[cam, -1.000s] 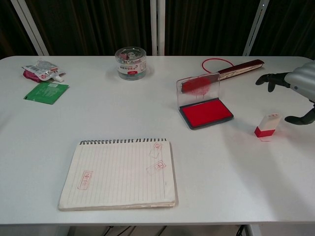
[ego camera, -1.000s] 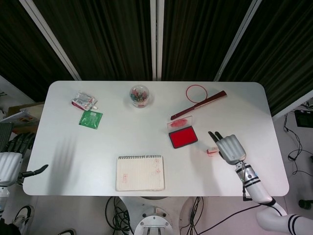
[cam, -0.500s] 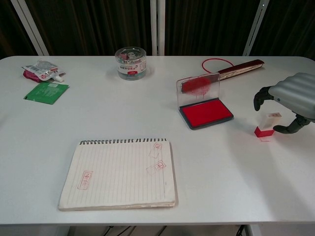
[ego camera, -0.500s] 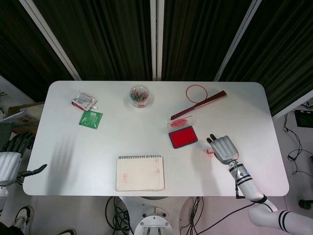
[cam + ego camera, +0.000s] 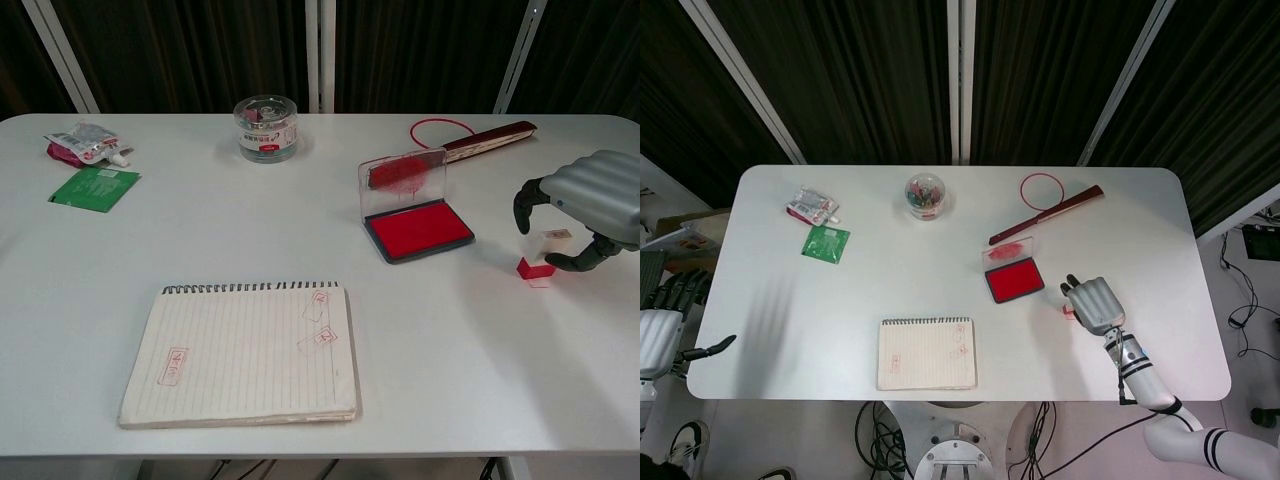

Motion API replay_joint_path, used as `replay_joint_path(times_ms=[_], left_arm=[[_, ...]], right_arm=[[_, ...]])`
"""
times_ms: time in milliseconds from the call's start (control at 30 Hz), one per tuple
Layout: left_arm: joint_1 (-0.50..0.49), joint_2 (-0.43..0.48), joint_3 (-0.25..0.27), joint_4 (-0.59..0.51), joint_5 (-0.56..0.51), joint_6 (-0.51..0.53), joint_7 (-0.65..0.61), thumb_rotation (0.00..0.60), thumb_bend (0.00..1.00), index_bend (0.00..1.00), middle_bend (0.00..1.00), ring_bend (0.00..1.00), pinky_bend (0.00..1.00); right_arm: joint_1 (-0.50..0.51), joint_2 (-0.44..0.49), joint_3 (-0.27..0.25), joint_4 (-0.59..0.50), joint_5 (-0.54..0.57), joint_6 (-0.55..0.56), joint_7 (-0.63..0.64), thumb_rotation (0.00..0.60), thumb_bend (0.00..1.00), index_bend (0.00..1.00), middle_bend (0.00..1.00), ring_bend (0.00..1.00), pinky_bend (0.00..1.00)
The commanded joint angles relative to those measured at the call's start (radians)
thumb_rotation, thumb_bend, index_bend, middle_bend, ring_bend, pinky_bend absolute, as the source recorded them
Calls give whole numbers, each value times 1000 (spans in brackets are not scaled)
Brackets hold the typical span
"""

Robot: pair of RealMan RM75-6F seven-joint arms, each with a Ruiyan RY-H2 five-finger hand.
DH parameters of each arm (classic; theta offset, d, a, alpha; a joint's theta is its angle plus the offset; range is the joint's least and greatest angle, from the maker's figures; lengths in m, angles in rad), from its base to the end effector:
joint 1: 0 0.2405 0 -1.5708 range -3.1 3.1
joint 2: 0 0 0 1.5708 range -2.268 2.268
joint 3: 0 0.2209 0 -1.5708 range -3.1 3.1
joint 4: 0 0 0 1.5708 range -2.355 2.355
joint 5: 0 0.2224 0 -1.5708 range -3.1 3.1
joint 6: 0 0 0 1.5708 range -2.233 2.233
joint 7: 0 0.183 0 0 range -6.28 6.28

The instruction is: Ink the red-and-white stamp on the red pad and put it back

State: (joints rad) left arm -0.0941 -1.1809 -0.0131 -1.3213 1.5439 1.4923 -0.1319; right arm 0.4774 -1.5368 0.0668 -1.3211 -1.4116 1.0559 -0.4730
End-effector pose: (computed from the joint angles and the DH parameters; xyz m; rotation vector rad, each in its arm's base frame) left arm -0.3297 0.2173 0.1396 -1.4541 -0.8257 -0.8401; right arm -0.2138 -0.3095 -0.0338 1.9162 -0.6179 0.6449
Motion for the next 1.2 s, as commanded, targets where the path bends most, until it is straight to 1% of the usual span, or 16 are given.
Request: replay_joint_path(times_ms=[33, 167, 567, 867, 1200], left_arm=[[0, 0, 0, 0, 1, -1, 0, 258, 91, 22, 77, 79, 193], [0, -1, 1, 2, 0, -1, -1, 259, 91, 22, 76, 79, 193], [0, -4, 1, 8, -2, -2, -6, 261, 91, 22, 77, 79, 194], [0, -8, 1, 15, -4, -5, -10, 262, 91, 22, 77, 79, 193], [-1, -10, 1, 19, -6, -7, -13, 264, 90, 23, 77, 79, 193]], right_arm=[[1, -2, -3, 5, -1, 3, 7, 600, 236, 471, 326, 974, 1000], [2, -1, -7, 8, 2, 4, 6, 600, 264, 492, 327, 974, 1000], [6, -9, -11, 18, 9, 8, 10, 600, 272, 539, 338, 974, 1000], [6, -19, -16, 35, 5, 17, 24, 600, 289, 553, 425, 974, 1000], [11, -25, -15, 48, 8, 14, 37, 600, 300, 557, 499, 974, 1000]])
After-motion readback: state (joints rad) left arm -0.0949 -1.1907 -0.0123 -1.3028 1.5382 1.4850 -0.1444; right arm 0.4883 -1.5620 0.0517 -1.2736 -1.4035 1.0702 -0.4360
